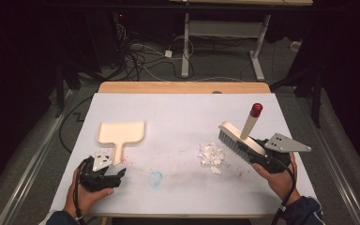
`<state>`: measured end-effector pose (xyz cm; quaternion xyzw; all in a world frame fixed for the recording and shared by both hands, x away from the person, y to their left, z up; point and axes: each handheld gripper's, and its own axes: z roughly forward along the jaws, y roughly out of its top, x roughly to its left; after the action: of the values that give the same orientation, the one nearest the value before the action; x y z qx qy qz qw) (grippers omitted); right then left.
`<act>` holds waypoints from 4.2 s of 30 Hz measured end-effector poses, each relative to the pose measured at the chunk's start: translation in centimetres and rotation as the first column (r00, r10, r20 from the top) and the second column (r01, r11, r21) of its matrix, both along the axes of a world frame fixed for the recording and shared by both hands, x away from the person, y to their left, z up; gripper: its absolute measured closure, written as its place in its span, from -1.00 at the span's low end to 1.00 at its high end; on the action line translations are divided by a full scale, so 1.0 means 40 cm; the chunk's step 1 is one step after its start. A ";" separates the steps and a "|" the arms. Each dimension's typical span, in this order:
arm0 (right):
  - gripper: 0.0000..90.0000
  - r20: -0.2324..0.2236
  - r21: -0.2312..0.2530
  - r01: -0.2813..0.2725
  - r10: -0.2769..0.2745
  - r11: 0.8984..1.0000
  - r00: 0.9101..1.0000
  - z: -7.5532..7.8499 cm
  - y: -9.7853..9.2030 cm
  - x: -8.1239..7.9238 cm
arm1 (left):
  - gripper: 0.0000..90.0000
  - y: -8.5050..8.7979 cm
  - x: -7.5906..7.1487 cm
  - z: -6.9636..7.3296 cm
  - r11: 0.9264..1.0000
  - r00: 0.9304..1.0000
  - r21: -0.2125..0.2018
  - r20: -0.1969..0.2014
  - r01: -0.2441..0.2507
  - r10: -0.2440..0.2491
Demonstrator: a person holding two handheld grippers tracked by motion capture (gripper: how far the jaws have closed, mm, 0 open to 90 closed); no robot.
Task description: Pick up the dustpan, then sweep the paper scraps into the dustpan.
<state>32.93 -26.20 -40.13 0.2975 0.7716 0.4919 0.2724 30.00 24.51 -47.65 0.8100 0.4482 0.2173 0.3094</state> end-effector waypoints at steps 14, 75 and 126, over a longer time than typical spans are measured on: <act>0.50 0.064 0.004 0.055 -0.055 0.998 0.996 -0.001 0.001 -0.016 | -0.40 -0.017 0.113 -0.020 0.980 0.979 -0.060 -0.088 -0.188 0.182; 0.50 0.009 0.003 0.128 -0.128 0.992 0.992 -0.021 -0.027 0.018 | 0.42 -0.005 0.176 0.010 0.996 0.993 0.002 -0.083 -0.088 0.088; 0.50 -0.044 -0.008 0.246 -0.246 0.969 0.968 -0.115 -0.003 0.073 | 0.42 -0.081 0.053 0.084 0.962 0.963 0.028 -0.016 0.270 -0.270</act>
<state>35.86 -26.31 -44.72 0.4014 0.7353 0.4466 0.3143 32.12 21.28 -44.29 0.8694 0.3323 0.1747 0.3213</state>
